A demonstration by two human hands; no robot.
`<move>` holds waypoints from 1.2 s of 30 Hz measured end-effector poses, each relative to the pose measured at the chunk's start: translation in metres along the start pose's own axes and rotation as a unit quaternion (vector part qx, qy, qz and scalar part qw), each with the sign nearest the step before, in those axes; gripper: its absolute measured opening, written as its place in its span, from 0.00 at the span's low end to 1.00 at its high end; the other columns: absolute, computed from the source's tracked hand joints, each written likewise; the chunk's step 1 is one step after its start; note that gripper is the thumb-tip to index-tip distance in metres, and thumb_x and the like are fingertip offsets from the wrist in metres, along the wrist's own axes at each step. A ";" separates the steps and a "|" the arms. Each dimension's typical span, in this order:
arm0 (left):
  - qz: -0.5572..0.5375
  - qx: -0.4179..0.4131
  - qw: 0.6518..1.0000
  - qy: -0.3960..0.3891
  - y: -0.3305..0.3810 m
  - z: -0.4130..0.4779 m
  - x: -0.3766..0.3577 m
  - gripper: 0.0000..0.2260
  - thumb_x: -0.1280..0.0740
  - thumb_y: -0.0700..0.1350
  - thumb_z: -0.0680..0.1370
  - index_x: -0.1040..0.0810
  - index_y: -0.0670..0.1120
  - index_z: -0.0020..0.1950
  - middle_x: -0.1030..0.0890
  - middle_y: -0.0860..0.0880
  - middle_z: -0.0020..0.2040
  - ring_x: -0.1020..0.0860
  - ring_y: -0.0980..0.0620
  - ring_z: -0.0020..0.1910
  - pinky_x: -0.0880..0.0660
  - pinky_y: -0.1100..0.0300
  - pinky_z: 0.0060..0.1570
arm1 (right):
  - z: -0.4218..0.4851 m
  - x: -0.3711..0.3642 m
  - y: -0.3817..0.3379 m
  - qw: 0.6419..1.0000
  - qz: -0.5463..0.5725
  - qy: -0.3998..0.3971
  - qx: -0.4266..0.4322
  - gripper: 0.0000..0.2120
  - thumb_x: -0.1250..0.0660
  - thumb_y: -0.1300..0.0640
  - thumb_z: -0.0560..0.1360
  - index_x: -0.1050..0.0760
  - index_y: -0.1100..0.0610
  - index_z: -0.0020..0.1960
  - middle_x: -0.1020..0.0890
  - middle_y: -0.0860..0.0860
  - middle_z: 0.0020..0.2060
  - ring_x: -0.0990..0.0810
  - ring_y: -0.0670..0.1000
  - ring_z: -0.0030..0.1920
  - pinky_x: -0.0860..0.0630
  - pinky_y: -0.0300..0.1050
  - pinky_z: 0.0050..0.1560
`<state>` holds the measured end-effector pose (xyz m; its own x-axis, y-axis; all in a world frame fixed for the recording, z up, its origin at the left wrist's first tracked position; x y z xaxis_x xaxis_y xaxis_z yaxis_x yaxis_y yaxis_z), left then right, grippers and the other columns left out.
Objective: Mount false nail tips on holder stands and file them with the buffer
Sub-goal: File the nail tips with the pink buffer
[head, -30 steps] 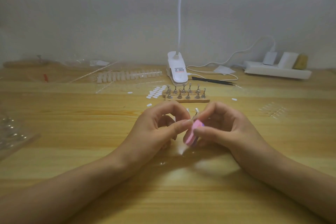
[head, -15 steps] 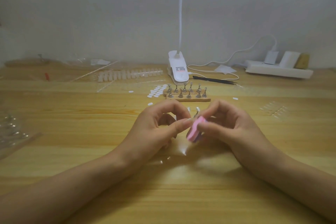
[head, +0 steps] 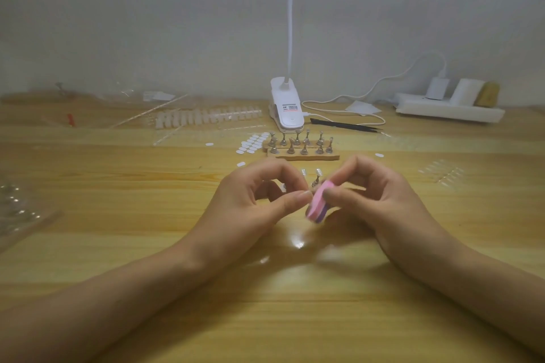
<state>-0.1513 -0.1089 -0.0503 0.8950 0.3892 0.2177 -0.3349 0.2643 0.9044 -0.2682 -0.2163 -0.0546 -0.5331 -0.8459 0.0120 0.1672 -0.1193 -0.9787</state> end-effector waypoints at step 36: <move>0.075 -0.067 0.995 0.024 0.011 -0.001 0.000 0.03 0.28 0.41 0.75 0.20 0.42 0.43 0.21 0.53 0.40 0.23 0.56 0.40 0.27 0.63 0.41 | -0.001 -0.004 -0.001 0.999 0.015 -0.033 -0.003 0.13 0.21 0.56 0.68 0.25 0.58 0.41 0.15 0.57 0.39 0.14 0.55 0.39 0.18 0.43 0.37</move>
<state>-0.1554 -0.1053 -0.0412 0.8185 0.4734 0.3255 -0.5019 0.3136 0.8061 -0.2666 -0.2125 -0.0541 -0.4725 -0.8813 -0.0039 0.1770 -0.0905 -0.9800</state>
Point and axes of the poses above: each hand's wrist, its own z-axis towards the middle knuckle, its own x-axis out of the back of the hand, y = z × x, the point moved 6 cm from there along z, towards the middle knuckle
